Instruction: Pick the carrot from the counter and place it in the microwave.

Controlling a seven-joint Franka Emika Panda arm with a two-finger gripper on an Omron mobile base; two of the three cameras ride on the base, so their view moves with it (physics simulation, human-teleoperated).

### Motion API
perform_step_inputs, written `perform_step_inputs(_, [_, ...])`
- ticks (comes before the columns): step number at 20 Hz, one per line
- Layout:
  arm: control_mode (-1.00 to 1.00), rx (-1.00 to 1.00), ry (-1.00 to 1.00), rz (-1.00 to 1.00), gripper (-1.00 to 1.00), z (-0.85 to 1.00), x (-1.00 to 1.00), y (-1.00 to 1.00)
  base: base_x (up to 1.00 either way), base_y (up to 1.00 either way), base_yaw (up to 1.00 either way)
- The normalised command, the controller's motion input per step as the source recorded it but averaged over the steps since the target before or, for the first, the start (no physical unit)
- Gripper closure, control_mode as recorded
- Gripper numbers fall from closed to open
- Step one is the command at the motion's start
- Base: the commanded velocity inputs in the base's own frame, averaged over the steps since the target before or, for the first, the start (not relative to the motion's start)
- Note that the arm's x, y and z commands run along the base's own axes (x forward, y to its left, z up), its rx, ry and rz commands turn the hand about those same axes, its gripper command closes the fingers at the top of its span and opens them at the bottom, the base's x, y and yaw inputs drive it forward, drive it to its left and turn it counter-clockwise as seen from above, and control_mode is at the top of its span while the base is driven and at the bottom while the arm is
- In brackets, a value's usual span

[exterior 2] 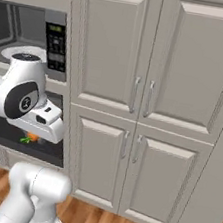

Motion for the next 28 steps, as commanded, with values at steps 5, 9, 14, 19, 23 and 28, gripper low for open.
perform_step_inputs(5, [1.0, 0.0, 0.0, 0.0, 1.0, 0.0, 0.0, 0.0, 0.91, 0.99, 0.04])
perform_step_inputs(9, [1.0, 0.0, 0.0, 0.0, 1.0, 0.0, 0.0, 0.0, 0.3, 0.97, 0.05])
perform_step_inputs(14, [1.0, 0.0, 0.0, 0.0, 1.0, 0.0, 0.0, 0.0, 0.16, 0.8, 0.04])
perform_step_inputs(19, [1.0, 0.0, 0.0, 0.0, 1.0, 0.0, 0.0, 0.0, 0.34, 0.16, 0.0])
perform_step_inputs(23, [1.0, 0.0, 0.0, 0.0, 1.0, 0.0, 0.0, 0.0, 0.11, 0.25, 0.0])
perform_step_inputs(28, [1.0, 0.0, 0.0, 0.0, 1.0, 0.0, 0.0, 0.0, 0.1, 0.69, 0.0])
